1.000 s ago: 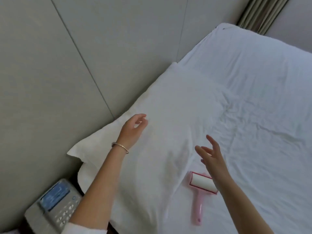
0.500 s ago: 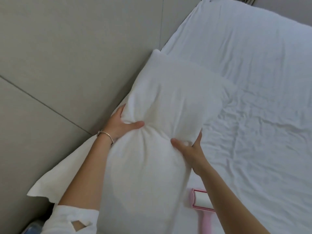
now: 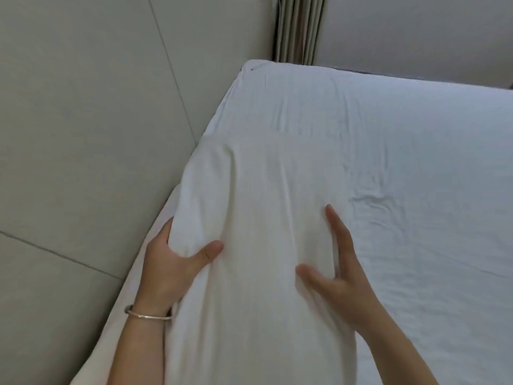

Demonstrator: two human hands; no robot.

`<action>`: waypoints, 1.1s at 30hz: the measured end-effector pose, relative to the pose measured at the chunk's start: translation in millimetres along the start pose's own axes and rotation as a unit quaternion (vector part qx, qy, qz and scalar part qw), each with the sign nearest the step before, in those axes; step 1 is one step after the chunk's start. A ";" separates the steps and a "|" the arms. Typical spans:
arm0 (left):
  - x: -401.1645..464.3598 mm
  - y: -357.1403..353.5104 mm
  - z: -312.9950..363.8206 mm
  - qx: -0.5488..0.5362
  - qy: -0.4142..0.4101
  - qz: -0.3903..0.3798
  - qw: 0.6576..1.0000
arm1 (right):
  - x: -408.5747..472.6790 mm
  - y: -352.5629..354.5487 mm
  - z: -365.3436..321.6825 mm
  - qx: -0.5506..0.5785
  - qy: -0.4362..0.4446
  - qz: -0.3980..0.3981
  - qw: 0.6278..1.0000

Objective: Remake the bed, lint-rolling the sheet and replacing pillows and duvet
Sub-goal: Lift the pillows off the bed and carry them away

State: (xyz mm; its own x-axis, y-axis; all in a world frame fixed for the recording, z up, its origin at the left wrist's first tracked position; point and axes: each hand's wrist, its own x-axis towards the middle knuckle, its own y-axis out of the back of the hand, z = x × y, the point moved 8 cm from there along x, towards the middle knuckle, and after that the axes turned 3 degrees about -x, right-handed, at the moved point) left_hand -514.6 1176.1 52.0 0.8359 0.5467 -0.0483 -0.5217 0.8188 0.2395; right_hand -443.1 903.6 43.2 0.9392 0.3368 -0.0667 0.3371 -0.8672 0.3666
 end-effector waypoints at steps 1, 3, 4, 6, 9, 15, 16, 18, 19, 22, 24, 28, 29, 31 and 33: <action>-9.6 -22.5 16.6 -0.005 -0.016 -0.020 1.000 | -14.7 25.9 -1.5 0.001 0.000 0.024 1.000; -33.6 -71.3 51.1 -0.012 -0.048 -0.068 0.996 | -49.6 80.7 -0.3 0.011 -0.007 0.075 0.997; -48.2 -96.9 68.1 -0.012 -0.064 -0.091 0.994 | -70.1 110.1 0.5 0.015 -0.009 0.104 0.994; -80.6 -148.7 95.8 -0.007 -0.087 -0.131 0.987 | -116.6 170.5 8.2 0.030 -0.014 0.169 0.985; -144.7 -234.8 125.3 -0.008 -0.099 -0.200 0.975 | -199.2 256.5 29.0 0.042 -0.017 0.255 0.966; -328.1 -414.8 162.6 -0.027 -0.098 -0.329 0.939 | -394.4 420.1 95.4 0.062 -0.073 0.404 0.910; -360.7 -441.6 165.5 -0.031 -0.098 -0.348 0.932 | -428.5 442.8 107.4 0.065 -0.088 0.424 0.899; -423.5 -493.8 172.1 -0.035 -0.098 -0.382 0.918 | -491.8 485.5 131.0 0.071 -0.118 0.456 0.879; -450.1 -519.5 177.3 -0.033 -0.099 -0.400 0.911 | -519.0 505.4 142.3 0.078 -0.134 0.472 0.868; -518.5 -603.1 198.8 -0.022 -0.111 -0.454 0.884 | -589.8 564.9 175.3 0.118 -0.156 0.523 0.829; -560.5 -663.4 215.2 -0.012 -0.130 -0.484 0.865 | -628.9 607.2 201.6 0.140 -0.159 0.560 0.801; -647.7 -793.4 228.9 -0.007 -0.151 -0.536 0.831 | -694.6 703.6 262.6 0.135 -0.180 0.615 0.756; -669.4 -829.1 230.6 -0.010 -0.153 -0.550 0.821 | -710.5 731.6 276.4 0.123 -0.184 0.629 0.745; -712.2 -900.2 238.4 -0.015 -0.152 -0.579 0.801 | -741.3 789.4 296.3 0.107 -0.195 0.653 0.724; -754.3 -964.9 253.8 -0.024 -0.152 -0.604 0.782 | -769.4 847.5 309.3 0.093 -0.201 0.673 0.706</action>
State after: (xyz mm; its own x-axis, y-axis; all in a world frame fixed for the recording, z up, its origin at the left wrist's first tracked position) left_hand -598.4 -70.8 103.3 0.7223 -0.6912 0.0228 0.6798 0.7156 0.1605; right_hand -859.8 -204.0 118.3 0.3476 -0.9365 -0.0455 -0.9104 -0.3487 0.2225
